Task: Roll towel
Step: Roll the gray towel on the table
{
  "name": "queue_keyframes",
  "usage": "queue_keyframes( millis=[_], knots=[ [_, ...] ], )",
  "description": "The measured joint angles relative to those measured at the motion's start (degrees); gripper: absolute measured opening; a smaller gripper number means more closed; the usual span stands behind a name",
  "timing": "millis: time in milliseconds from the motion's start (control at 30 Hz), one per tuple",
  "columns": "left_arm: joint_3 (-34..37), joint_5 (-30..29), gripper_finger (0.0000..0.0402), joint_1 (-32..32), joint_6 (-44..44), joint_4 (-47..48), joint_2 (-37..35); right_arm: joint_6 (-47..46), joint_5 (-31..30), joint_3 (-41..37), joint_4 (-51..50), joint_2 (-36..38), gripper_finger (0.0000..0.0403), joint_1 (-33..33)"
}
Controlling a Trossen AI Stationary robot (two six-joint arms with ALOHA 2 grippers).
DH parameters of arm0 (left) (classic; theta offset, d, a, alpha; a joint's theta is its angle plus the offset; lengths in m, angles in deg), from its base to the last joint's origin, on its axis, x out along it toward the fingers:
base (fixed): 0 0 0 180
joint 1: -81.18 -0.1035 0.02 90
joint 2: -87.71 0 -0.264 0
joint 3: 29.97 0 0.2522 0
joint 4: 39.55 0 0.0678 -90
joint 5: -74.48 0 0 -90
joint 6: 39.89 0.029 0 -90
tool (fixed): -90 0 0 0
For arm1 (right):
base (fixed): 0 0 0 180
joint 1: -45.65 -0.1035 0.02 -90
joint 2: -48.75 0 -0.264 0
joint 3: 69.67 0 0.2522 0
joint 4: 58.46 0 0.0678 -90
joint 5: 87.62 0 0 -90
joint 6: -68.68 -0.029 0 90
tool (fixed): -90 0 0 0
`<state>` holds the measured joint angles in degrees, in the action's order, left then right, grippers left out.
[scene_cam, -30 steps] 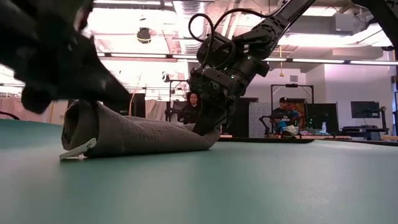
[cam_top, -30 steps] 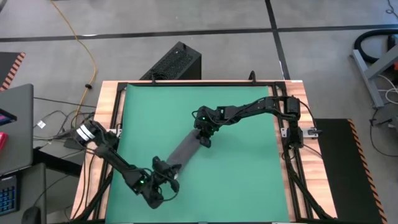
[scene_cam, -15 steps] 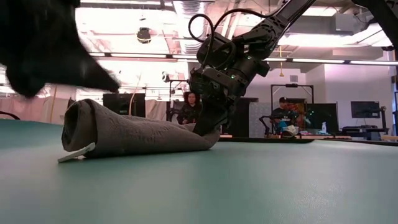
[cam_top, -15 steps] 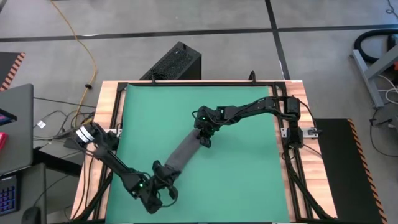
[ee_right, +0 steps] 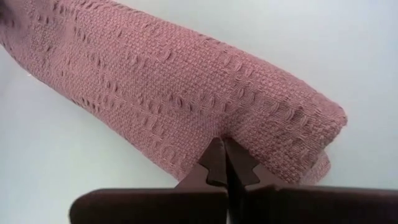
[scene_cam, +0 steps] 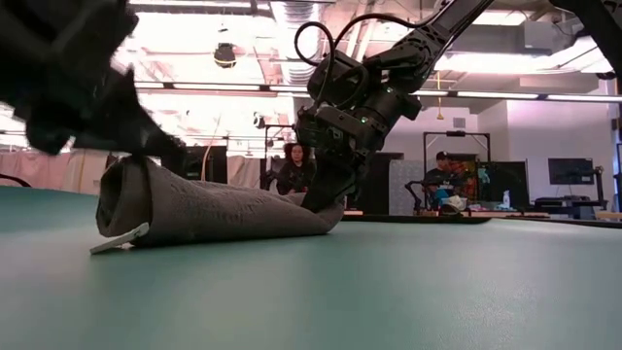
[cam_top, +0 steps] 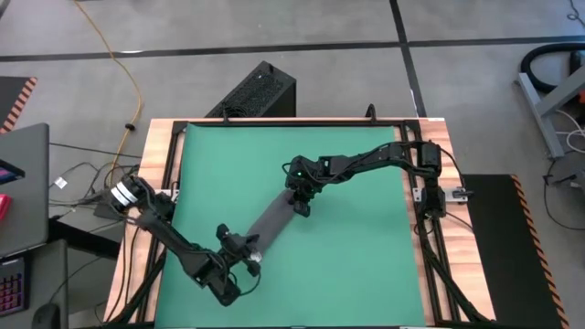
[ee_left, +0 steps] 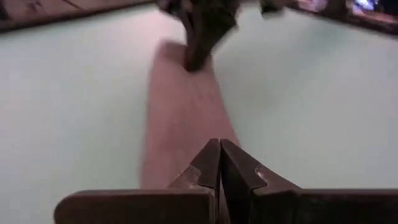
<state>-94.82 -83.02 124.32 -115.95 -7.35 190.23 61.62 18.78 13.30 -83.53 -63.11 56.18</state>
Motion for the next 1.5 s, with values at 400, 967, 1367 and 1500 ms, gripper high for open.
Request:
queue_keyframes(
  millis=[400, 967, 1367, 1500],
  knots=[
    [-0.02, 9.87, 0.0, 0.57, 2.91, -9.84, 6.21, 0.05, 0.15, 0.0, -0.15, -0.02, 0.0005, -0.04],
    [-0.23, 19.24, 0.0, 0.8, 5.84, 6.02, 5.28, -4.6, -4.01, 0.06, -4.01, 0.04, 0.0005, -1.39],
    [0.09, 19.96, 0.0, -2.23, 8.29, 22.26, -3.6, -11.0, -7.01, -0.02, -1.7, 0.0, 0.0005, -2.51],
    [0.09, 18.79, 0.0, -2.43, 8.22, 24.88, -6.22, -11.57, -6.82, -0.04, -0.12, -0.02, 0.0007, -2.64]
  ],
)
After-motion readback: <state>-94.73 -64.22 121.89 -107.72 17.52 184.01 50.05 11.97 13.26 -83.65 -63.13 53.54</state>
